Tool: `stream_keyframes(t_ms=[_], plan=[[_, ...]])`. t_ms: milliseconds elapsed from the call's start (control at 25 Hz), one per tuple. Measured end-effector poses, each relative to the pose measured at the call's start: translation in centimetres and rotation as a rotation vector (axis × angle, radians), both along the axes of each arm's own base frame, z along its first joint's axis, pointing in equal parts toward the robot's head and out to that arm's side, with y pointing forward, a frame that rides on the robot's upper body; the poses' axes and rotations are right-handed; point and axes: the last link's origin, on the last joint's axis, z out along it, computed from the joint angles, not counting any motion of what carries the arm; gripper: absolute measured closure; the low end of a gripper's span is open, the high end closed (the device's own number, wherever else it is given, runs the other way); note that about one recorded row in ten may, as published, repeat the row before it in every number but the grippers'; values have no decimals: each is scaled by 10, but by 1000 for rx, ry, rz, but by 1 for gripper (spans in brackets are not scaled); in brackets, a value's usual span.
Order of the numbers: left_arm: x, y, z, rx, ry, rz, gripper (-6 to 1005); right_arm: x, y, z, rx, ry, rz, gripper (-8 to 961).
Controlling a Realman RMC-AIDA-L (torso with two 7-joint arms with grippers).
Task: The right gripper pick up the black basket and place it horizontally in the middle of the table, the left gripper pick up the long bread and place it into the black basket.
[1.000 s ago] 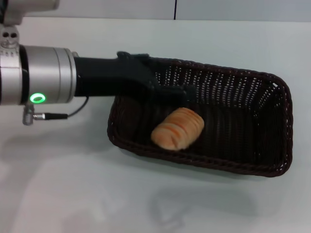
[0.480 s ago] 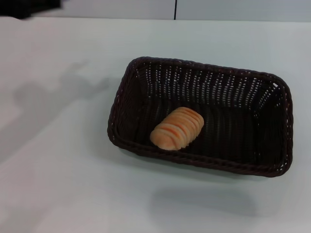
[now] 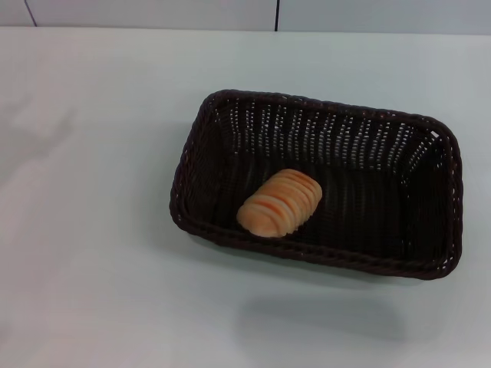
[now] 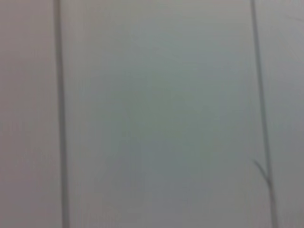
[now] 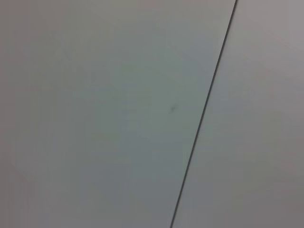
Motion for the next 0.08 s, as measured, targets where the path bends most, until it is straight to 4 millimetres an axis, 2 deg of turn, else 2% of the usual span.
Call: stream_keyframes(t_ms=[80], plan=[[-19,-4,4,47,-31,22,159,-1,0,-2,-5,10,2,370]])
